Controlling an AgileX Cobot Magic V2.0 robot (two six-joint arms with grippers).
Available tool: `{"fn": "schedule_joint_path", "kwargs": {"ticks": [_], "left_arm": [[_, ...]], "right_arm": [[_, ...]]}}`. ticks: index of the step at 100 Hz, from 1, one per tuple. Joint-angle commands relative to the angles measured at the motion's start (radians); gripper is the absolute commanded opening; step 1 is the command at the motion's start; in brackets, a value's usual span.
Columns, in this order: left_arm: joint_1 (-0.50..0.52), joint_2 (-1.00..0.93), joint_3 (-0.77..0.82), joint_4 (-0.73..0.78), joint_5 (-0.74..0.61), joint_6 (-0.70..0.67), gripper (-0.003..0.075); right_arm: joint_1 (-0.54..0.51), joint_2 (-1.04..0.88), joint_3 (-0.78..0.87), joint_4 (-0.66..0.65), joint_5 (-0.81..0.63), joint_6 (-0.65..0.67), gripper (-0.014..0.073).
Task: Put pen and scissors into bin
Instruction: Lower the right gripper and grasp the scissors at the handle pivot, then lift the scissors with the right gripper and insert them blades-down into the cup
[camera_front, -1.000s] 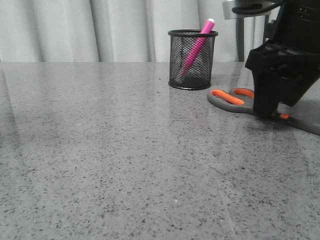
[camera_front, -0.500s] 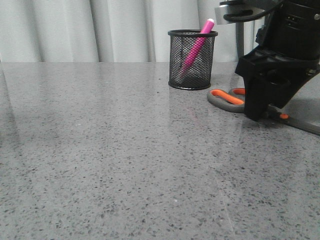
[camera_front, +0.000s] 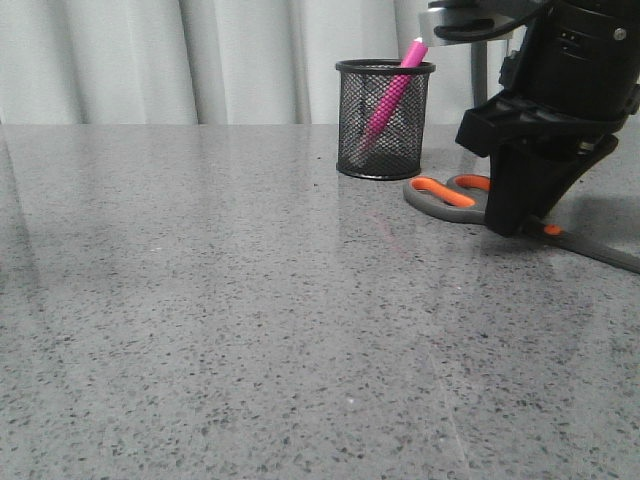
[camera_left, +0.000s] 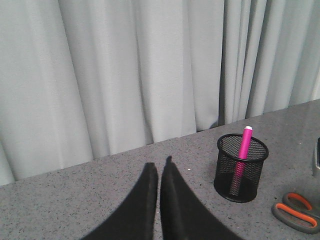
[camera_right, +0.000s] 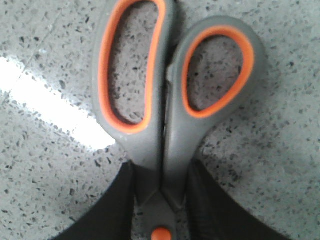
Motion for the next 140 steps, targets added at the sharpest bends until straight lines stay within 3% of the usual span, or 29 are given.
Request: {"fn": "schedule_joint_path", "kwargs": {"ticks": [1, 22, 44, 63, 89, 117, 140], "left_arm": [[0.001, -0.007, -0.025, -0.054, -0.023, 0.001, -0.0019], [0.001, -0.007, -0.025, -0.054, -0.024, 0.001, -0.0019], [0.001, -0.007, -0.025, -0.054, -0.025, 0.001, -0.0019], [0.001, -0.007, -0.025, -0.058, -0.025, 0.001, -0.0019], [0.001, -0.007, -0.025, -0.058, -0.025, 0.001, -0.0019], [0.001, -0.007, -0.025, -0.058, -0.027, 0.001, -0.0019], [0.001, -0.007, -0.025, -0.058, -0.027, 0.001, -0.0019]], "right_arm": [[-0.003, -0.066, -0.033, 0.001, -0.035, -0.001, -0.0075], [-0.005, -0.268, -0.004, 0.048, -0.156, -0.001, -0.0075], [-0.001, -0.467, 0.188, 0.183, -0.666, -0.001, -0.0075], [0.046, -0.406, 0.219, 0.193, -0.966, -0.001, -0.0076], [0.108, -0.182, 0.204, 0.193, -1.577, 0.016, -0.0076], [0.108, -0.02, 0.034, 0.193, -1.588, 0.088, -0.0076], [0.108, 0.069, 0.026, 0.193, -1.536, 0.088, -0.0076]]}}
